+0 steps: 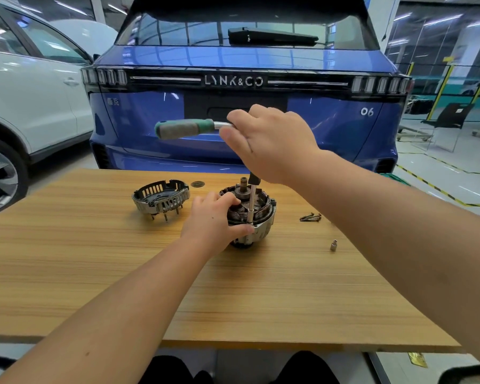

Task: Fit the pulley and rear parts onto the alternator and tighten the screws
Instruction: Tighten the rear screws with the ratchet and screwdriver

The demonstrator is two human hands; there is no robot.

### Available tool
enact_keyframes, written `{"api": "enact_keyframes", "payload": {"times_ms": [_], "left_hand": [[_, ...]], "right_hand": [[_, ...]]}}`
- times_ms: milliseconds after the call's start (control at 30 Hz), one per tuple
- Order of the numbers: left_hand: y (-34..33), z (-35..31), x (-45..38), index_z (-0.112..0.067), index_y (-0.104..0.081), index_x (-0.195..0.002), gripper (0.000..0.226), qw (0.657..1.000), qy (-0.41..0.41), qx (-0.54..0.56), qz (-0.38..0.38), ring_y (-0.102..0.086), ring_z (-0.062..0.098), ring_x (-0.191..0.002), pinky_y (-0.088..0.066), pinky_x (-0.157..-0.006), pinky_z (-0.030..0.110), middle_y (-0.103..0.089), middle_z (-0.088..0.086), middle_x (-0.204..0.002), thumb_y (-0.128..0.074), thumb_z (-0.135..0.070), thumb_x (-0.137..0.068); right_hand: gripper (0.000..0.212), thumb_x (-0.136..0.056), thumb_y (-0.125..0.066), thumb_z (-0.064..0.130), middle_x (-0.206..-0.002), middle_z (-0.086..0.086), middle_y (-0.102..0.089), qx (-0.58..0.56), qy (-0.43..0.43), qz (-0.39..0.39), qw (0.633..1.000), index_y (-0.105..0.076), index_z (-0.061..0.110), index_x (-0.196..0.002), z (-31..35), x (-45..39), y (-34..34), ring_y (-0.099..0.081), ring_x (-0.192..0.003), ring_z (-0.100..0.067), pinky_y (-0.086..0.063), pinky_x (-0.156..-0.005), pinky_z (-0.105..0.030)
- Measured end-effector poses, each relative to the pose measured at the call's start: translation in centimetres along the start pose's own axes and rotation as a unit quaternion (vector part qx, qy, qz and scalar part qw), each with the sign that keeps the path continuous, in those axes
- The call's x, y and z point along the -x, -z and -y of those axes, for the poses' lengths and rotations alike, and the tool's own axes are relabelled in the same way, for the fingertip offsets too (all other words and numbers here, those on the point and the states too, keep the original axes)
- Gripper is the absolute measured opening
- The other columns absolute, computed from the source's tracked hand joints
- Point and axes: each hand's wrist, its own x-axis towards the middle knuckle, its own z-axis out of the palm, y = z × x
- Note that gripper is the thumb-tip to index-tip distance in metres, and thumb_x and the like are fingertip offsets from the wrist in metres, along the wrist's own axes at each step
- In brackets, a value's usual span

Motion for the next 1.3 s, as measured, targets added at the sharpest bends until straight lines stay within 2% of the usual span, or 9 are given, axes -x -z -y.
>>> {"api": "enact_keyframes", "payload": {"times_ms": [233, 333, 400, 533, 733, 800, 867, 1033, 1300], "left_hand": [[-0.1, 0.1, -0.2, -0.041, -0.046, -0.136, 0.07, 1.0, -0.001, 0.003, 0.003, -0.033, 0.019, -0.122, -0.034, -0.083, 0.033, -0.047, -0.009, -0.125, -0.07, -0.069, -0.077], [0.0, 0.3, -0.2, -0.041, -0.046, -0.136, 0.069, 1.0, -0.006, 0.006, 0.008, -0.033, 0.019, -0.124, -0.033, -0.084, 0.033, -0.047, -0.009, -0.126, -0.07, -0.067, -0.077], [0.1, 0.3, -0.3, -0.04, -0.046, -0.136, 0.069, 1.0, -0.005, 0.007, 0.013, -0.032, 0.019, -0.125, -0.032, -0.085, 0.033, -0.047, -0.009, -0.127, -0.071, -0.067, -0.077], [0.2, 0.2, -0.3, -0.041, -0.046, -0.137, 0.07, 1.0, -0.001, 0.005, 0.017, -0.031, 0.02, -0.125, -0.033, -0.085, 0.034, -0.047, -0.008, -0.13, -0.072, -0.066, -0.077], [0.3, 0.0, -0.2, -0.041, -0.045, -0.138, 0.07, 1.0, 0.002, 0.001, 0.018, -0.031, 0.02, -0.126, -0.034, -0.084, 0.034, -0.046, -0.008, -0.13, -0.071, -0.065, -0.078], [0.2, 0.0, -0.1, -0.041, -0.046, -0.137, 0.07, 1.0, 0.001, 0.003, 0.016, -0.031, 0.02, -0.126, -0.035, -0.084, 0.034, -0.046, -0.008, -0.13, -0.071, -0.066, -0.077], [0.2, 0.1, -0.1, -0.042, -0.046, -0.137, 0.07, 1.0, 0.002, 0.006, 0.015, -0.031, 0.02, -0.125, -0.036, -0.083, 0.034, -0.046, -0.008, -0.129, -0.072, -0.066, -0.077], [0.2, 0.0, -0.2, -0.042, -0.046, -0.137, 0.071, 1.0, 0.002, 0.004, 0.016, -0.031, 0.019, -0.126, -0.035, -0.082, 0.034, -0.046, -0.008, -0.131, -0.071, -0.067, -0.076], [0.4, 0.0, -0.2, -0.041, -0.046, -0.136, 0.07, 1.0, 0.005, 0.002, 0.017, -0.031, 0.02, -0.125, -0.035, -0.085, 0.035, -0.046, -0.008, -0.129, -0.072, -0.066, -0.077]], "right_hand": [[0.04, -0.105, -0.034, 0.033, -0.065, -0.003, -0.051, -0.085, -0.07, 0.11, 0.988, -0.044, 0.02, -0.069, -0.6, -2.0, 1.5, -0.041, -0.059, -0.023, -0.025, -0.05, -0.03], [0.028, -0.101, -0.043, 0.023, -0.084, -0.015, -0.073, -0.21, -0.167, 0.16, 0.95, -0.058, 0.009, -0.081, -0.4, -2.5, 2.1, -0.053, -0.06, -0.023, -0.04, -0.051, -0.03], [0.02, -0.098, -0.049, 0.016, -0.084, -0.013, -0.076, -0.355, -0.265, 0.167, 0.881, -0.063, 0.003, -0.098, 0.0, -2.5, 2.6, -0.069, -0.064, -0.02, -0.057, -0.063, -0.032], [0.013, -0.1, -0.047, 0.016, -0.08, -0.004, -0.077, -0.645, -0.392, 0.134, 0.642, -0.056, 0.011, -0.107, 0.2, -1.4, 2.3, -0.075, -0.072, -0.02, -0.051, -0.081, -0.041], [0.031, -0.1, -0.054, 0.022, -0.09, 0.0, -0.073, -0.802, -0.443, -0.003, 0.402, -0.058, 0.011, -0.129, 0.1, -0.5, -0.1, -0.068, -0.075, -0.017, -0.05, -0.07, -0.033], [0.022, -0.099, -0.06, 0.029, -0.094, -0.001, -0.071, -0.786, -0.445, -0.047, 0.426, -0.066, 0.018, -0.116, 0.1, -0.1, -1.1, -0.065, -0.082, -0.017, -0.053, -0.076, -0.034], [0.009, -0.098, -0.063, 0.036, -0.09, 0.003, -0.07, -0.738, -0.423, -0.093, 0.518, -0.067, 0.028, -0.096, 0.0, 0.5, -2.1, -0.066, -0.087, -0.015, -0.056, -0.081, -0.036], [0.021, -0.102, -0.054, 0.024, -0.092, 0.02, -0.062, -0.419, -0.214, -0.2, 0.859, -0.073, 0.016, -0.1, -1.1, 1.9, -3.1, -0.059, -0.096, -0.002, -0.048, -0.085, -0.023], [0.045, -0.106, -0.042, 0.035, -0.125, -0.005, -0.055, -0.247, -0.033, -0.056, 0.967, -0.049, 0.016, -0.146, -2.1, 2.0, -2.0, -0.05, -0.109, -0.019, -0.042, -0.086, -0.033]]}}
